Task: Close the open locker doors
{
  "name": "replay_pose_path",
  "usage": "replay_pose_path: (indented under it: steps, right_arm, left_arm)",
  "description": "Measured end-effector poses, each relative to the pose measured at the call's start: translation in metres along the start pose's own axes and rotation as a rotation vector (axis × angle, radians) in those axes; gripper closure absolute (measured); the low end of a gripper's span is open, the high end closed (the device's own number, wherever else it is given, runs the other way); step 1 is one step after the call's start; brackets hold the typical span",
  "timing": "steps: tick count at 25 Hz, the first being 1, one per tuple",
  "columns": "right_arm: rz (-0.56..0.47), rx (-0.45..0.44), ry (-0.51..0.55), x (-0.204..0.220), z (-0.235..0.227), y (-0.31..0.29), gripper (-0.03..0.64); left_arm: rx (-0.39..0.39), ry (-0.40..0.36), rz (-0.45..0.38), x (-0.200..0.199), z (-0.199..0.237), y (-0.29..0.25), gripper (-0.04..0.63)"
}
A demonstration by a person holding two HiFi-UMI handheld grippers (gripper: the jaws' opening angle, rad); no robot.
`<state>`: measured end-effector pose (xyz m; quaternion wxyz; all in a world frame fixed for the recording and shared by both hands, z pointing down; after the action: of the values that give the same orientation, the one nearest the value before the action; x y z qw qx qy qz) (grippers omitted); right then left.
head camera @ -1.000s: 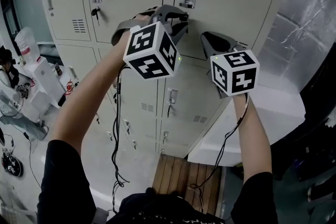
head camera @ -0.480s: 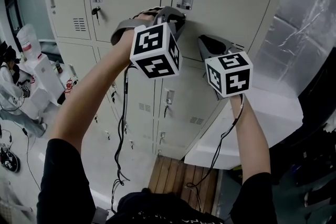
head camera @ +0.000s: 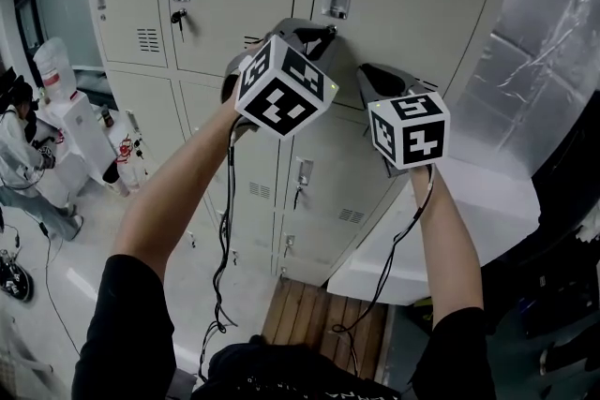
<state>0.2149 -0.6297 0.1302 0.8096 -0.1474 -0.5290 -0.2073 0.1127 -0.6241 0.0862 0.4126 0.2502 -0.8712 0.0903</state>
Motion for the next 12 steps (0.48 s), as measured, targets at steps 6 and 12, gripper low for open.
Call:
replay_pose_path:
  steps: [6, 12]
  right_arm:
    - [0.005, 0.009, -0.004, 0.0006, 0.0017, -0.0026, 0.569]
    - [0.011, 0.012, -0.002, 0.0009, 0.0026, -0.0031, 0.569]
  left_arm:
    - [-0.029, 0.339, -0.076, 0.0043, 0.0033, 0.0027, 0.551]
    - [-0.018, 0.673, -0.155, 0.01, 0.0063, 0.0027, 0.551]
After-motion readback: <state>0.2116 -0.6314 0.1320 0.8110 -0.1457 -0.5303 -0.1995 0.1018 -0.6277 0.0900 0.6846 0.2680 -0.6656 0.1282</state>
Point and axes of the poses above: the fingertips, and each gripper's own axes: y backward along the fingers, z to its left, x out of its underside, the point moved 5 cm from there along y, backward along the fingers
